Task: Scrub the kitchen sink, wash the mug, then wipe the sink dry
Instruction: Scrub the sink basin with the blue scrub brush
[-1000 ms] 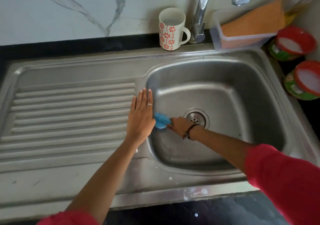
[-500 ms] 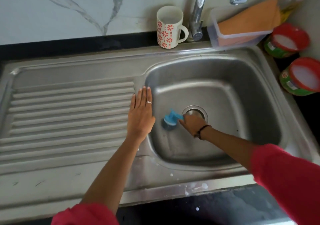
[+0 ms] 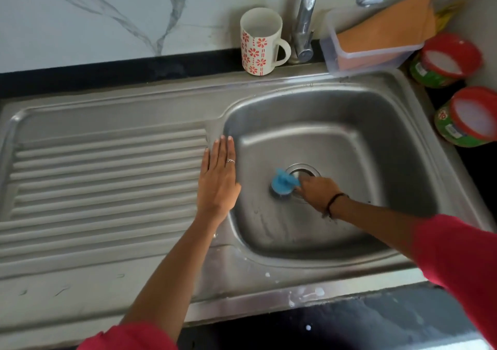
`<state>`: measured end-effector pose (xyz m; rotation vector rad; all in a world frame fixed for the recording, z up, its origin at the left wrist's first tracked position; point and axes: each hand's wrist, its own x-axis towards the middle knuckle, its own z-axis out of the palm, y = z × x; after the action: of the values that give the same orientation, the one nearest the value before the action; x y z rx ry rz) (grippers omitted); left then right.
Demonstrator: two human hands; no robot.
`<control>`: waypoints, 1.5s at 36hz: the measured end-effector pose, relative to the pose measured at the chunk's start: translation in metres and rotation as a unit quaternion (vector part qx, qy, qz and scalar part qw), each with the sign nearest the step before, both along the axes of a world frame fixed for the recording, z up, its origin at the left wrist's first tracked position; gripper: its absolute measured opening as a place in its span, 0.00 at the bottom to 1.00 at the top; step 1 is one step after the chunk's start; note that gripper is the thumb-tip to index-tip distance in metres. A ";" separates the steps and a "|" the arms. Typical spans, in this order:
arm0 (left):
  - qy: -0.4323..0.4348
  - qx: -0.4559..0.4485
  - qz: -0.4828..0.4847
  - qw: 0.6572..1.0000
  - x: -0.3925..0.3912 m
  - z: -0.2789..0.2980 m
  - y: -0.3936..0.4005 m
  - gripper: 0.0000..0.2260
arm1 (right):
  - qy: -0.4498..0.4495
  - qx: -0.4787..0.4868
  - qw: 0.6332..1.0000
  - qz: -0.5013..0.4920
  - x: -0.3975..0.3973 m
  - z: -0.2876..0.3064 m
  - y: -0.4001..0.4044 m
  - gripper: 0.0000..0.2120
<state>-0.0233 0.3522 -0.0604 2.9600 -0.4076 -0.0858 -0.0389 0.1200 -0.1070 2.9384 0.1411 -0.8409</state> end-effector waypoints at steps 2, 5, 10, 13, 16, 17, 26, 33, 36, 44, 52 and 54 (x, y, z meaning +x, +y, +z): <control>-0.001 -0.004 -0.005 1.000 0.000 0.001 -0.001 0.39 | 0.050 -0.005 0.996 0.073 -0.030 0.007 -0.009 0.23; -0.002 0.011 -0.002 1.000 0.000 0.000 0.002 0.39 | 0.084 -0.005 0.989 0.121 -0.046 0.013 -0.014 0.22; -0.008 0.013 -0.008 1.000 0.001 -0.002 0.000 0.38 | 0.022 0.032 0.999 -0.013 -0.013 -0.001 0.006 0.21; -0.004 0.015 -0.003 1.000 0.001 0.000 -0.001 0.38 | -0.019 0.044 0.997 -0.055 0.002 -0.008 0.026 0.18; -0.003 0.016 0.000 1.000 0.001 0.002 -0.002 0.38 | -0.023 0.029 0.999 0.024 -0.012 -0.005 0.038 0.16; -0.004 0.009 0.002 1.000 0.001 0.002 -0.001 0.38 | -0.012 0.035 0.998 0.049 -0.020 -0.002 0.038 0.16; 0.007 0.005 -0.103 0.995 -0.001 0.002 -0.006 0.25 | 0.054 0.014 0.992 0.113 -0.060 0.015 -0.018 0.19; 0.398 -0.077 -0.190 0.894 -0.058 0.046 -0.048 0.16 | 0.049 -0.078 0.995 0.036 -0.055 0.028 -0.124 0.17; 0.440 -0.033 -0.207 0.873 -0.072 0.057 -0.066 0.16 | 0.039 -0.098 0.994 0.042 -0.055 0.029 -0.132 0.16; 0.414 0.065 -0.209 0.883 -0.075 0.062 -0.091 0.16 | 0.023 0.018 0.993 0.110 -0.052 0.013 -0.032 0.16; 0.417 0.045 -0.126 0.899 -0.085 0.058 -0.088 0.17 | 0.009 -0.004 0.996 0.085 -0.034 0.013 -0.096 0.15; 0.413 0.024 -0.095 0.905 -0.089 0.057 -0.084 0.18 | 0.011 -0.039 0.995 0.092 -0.033 0.020 -0.126 0.15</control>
<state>-0.1121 0.2677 -0.0033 2.5769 -0.5473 -1.3142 -0.0722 -0.0065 -0.0868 2.7903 0.3655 -0.8314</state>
